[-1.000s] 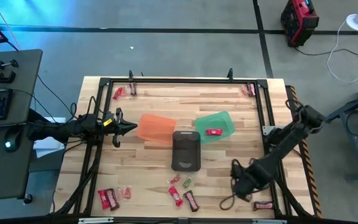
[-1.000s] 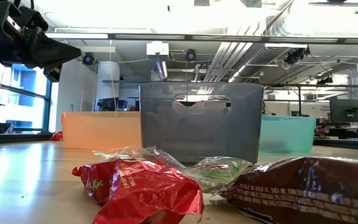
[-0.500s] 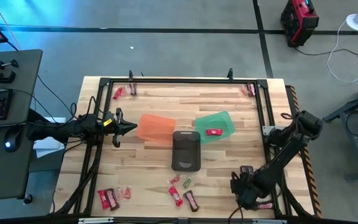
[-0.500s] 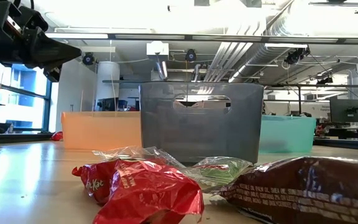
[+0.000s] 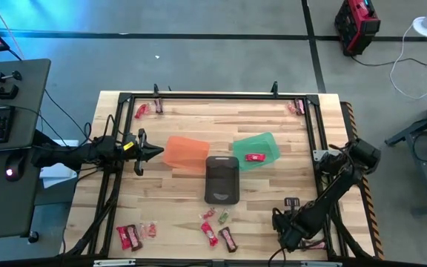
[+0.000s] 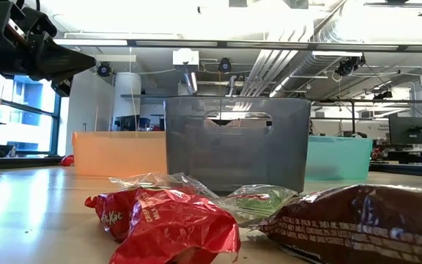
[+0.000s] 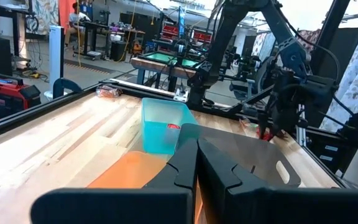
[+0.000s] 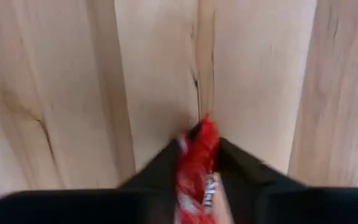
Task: Sort candy by brand, put in halloween buckets
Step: Put the red chocolate bar into the green bin
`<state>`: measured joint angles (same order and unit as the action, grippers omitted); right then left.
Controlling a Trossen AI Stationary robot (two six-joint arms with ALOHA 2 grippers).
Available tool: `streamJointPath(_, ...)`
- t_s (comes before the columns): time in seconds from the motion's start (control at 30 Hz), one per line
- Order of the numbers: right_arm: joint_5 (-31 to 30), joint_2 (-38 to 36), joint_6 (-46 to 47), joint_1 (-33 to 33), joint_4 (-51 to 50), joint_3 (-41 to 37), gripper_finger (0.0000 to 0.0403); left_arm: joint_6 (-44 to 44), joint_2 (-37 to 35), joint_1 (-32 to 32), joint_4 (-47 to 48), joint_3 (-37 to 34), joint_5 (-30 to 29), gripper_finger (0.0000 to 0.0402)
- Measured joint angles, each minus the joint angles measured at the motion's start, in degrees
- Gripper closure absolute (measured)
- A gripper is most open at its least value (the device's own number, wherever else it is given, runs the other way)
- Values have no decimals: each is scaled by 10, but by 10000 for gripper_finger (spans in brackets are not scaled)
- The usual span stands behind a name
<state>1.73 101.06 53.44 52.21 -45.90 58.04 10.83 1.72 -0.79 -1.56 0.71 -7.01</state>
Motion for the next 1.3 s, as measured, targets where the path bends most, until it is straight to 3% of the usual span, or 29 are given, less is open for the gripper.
streamJointPath(0.07,1,-4,-11,0,-11,6,382,0,0,0,0,0,0,401)
streamJointPath(0.27,-16,-46,-34,-17,-64,44,390,0,0,0,0,0,0,401)
streamJointPath(0.4,-69,-100,-51,-52,-95,73,390,0,0,0,0,0,0,401)
streamJointPath(0.57,-186,-167,-75,-137,-88,78,393,0,0,0,0,0,0,401)
streamJointPath(0.77,-281,-189,-242,-283,-25,77,380,0,0,0,0,0,0,401)
streamJointPath(0.9,-254,-171,-337,-379,12,77,374,0,0,0,0,0,0,401)
streamJointPath(1.1,-206,-150,-301,-480,-24,76,358,0,0,0,0,0,0,401)
streamJointPath(1.3,-126,-152,-279,-537,-5,76,274,0,0,0,0,0,0,401)
